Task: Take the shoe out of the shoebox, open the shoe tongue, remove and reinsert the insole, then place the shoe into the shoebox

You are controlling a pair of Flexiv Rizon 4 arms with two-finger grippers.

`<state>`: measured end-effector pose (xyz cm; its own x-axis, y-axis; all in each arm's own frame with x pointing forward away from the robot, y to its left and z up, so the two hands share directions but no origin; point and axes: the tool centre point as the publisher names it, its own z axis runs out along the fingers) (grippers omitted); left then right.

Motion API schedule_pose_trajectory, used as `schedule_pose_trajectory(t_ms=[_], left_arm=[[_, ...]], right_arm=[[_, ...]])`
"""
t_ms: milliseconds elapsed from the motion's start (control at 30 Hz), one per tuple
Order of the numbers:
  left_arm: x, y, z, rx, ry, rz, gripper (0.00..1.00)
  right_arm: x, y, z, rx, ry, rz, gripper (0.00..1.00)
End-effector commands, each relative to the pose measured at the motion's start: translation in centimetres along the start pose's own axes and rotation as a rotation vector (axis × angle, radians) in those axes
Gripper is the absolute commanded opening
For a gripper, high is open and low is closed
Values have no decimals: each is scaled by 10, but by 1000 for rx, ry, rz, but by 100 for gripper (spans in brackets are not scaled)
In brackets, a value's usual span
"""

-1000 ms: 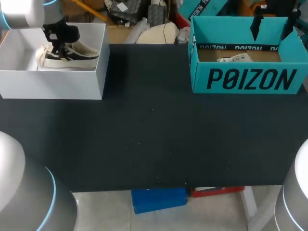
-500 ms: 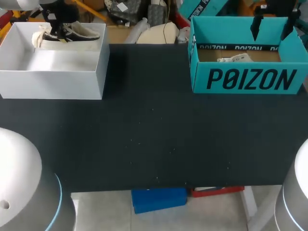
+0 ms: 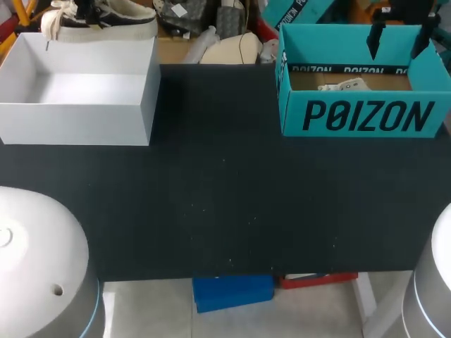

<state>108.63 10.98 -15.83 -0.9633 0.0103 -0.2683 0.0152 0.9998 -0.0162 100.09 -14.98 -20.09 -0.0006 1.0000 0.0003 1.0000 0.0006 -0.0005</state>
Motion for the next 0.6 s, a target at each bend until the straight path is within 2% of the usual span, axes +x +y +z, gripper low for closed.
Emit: schedule_pose_trajectory(t_ms=[33,167,300,600], left_arm=[[65,-18,-105,-26,-262,14,0],[89,-41,-116,-35,-304,33,0],[112,-62,-115,-29,-313,27,0],[161,-116,-105,72,-285,59,0]], right_arm=[[0,0,0,0,0,0,100],[0,0,0,0,0,0,100],[0,0,0,0,0,0,100],[0,0,0,0,0,0,100]])
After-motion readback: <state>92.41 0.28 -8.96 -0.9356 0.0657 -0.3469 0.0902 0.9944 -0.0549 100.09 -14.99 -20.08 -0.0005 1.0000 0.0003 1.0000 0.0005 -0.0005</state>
